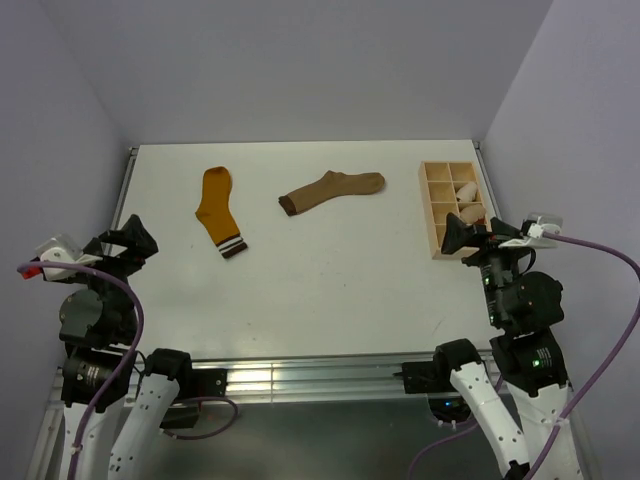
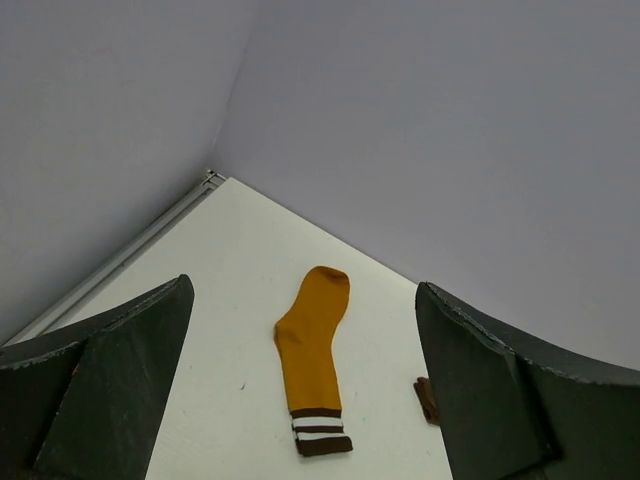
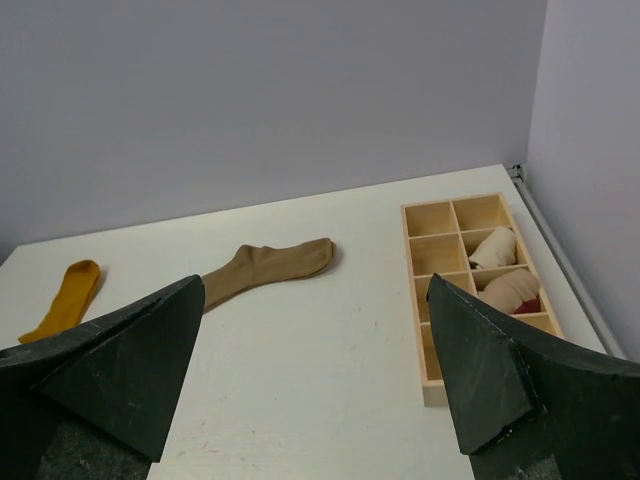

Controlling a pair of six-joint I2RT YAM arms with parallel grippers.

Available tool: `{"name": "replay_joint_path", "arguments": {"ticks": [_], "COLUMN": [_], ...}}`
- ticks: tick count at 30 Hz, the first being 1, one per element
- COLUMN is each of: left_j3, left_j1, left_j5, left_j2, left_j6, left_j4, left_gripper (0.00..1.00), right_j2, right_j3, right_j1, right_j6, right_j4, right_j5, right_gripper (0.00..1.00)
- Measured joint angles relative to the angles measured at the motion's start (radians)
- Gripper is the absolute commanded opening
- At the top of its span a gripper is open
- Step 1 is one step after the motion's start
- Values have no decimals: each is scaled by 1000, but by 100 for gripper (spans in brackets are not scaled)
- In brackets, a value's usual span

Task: Roll the socks
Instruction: Move the sock to the center of the board.

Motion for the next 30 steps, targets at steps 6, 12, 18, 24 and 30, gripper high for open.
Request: {"name": "replay_joint_path", "arguments": {"ticks": [6, 12, 18, 24, 30], "left_j3": [-10, -18, -42, -61, -61], "left_j1": [-1, -1, -2, -4, -5], "left_j5": [21, 66, 116, 164, 199], "left_j2": [-3, 16, 61, 125, 219], "left_j6": [-2, -18, -46, -81, -114], "left_j4": [6, 6, 7, 5, 1], "left_gripper": [100, 99, 100, 100, 100], "right_j2": [52, 159, 323, 565, 891], "right_j3": [3, 54, 145, 193, 309], "right_j1": [0, 0, 0, 26, 155], "right_j6": [8, 36, 95, 147, 115], "right_j4": [-6, -14, -19, 8, 27], "right_j5": [-47, -157, -290, -359, -320], "right_gripper": [100, 100, 100, 100, 93]}}
